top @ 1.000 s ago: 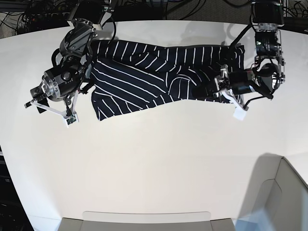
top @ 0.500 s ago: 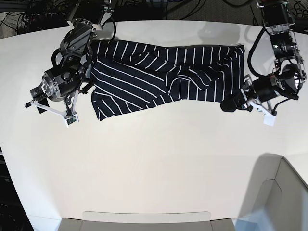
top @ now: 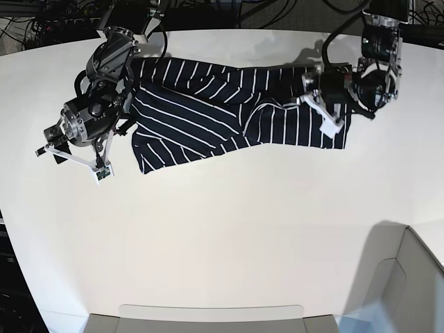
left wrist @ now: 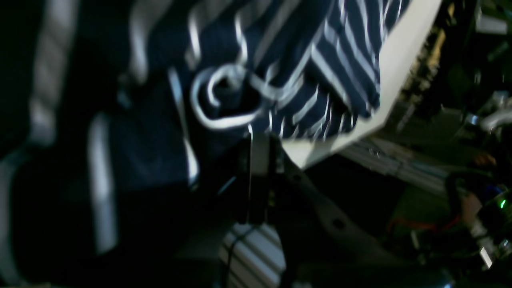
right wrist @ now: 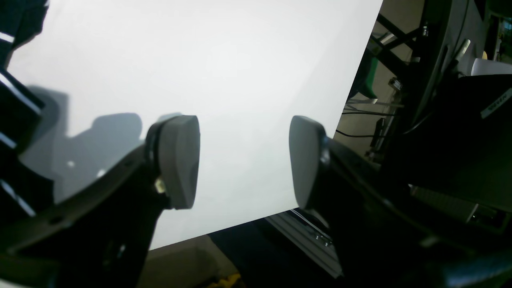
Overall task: Fold the T-shirt properly
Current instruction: 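Press the folded end flat with the left gripper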
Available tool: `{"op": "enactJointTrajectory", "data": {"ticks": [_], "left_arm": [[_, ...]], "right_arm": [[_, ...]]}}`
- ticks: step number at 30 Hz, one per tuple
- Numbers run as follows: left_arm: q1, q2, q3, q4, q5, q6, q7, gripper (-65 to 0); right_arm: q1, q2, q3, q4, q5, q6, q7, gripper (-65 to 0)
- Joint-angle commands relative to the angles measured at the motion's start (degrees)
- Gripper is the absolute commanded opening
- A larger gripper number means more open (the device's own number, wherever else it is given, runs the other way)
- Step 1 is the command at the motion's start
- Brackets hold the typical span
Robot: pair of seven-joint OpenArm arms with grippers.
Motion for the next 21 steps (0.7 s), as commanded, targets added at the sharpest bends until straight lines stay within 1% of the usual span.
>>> {"op": "enactJointTrajectory", "data": {"ticks": [1,6,8,10,12,13,15,18,19,21], "left_arm": [[-0.8,-0.8,0.4,1.0,-3.8,1.1,1.6,-65.0],[-1.2,-0.9,6.5,1.1,-4.7,1.1,1.6,-65.0],[-1.3,-0.8,7.0,2.2,-5.5,1.1,1.6,-65.0],[-1.4,-0.9,6.9,4.7,-8.5,1.1,1.6,-65.0],[-1.6,-1.2,5.9,8.0,-8.5,1.1,1.6,-65.0],[-2.1,-1.2,3.4,9.7,-8.5,1.3,1.6,-65.0],[-2.9,-0.5,-4.5,11.6,-8.5,1.5,1.6,-65.0],[-3.0,1.3,-15.4,11.5,-8.5,1.6,1.6,-65.0],[-3.0,1.3,-17.7,11.1,-8.5,1.7,1.6,-65.0],[-2.9,0.7,-19.5,9.5,-8.5,1.7,1.6,-65.0]], "right_arm": [[0.9,0.1,0.1,0.9,-0.7,0.6,-0.1,-30.0],[0.9,0.1,0.1,0.9,-0.7,0.6,-0.1,-30.0],[0.9,0.0,0.1,0.9,-0.7,0.6,-0.1,-30.0],[0.9,0.0,0.1,0.9,-0.7,0.6,-0.1,-30.0],[1.0,0.0,0.1,0.9,-0.7,0.6,-0.1,-30.0],[1.0,0.0,0.1,0.9,-0.7,0.6,-0.1,-30.0],[1.0,0.0,0.1,0.9,-0.7,0.6,-0.1,-30.0],[1.0,-0.1,0.0,0.9,-0.6,0.6,-0.1,-30.0],[1.0,-0.1,0.0,0.9,-0.6,0.6,-0.1,-30.0],[1.0,-0.1,0.1,0.9,-0.6,0.6,-0.1,-30.0]]}}
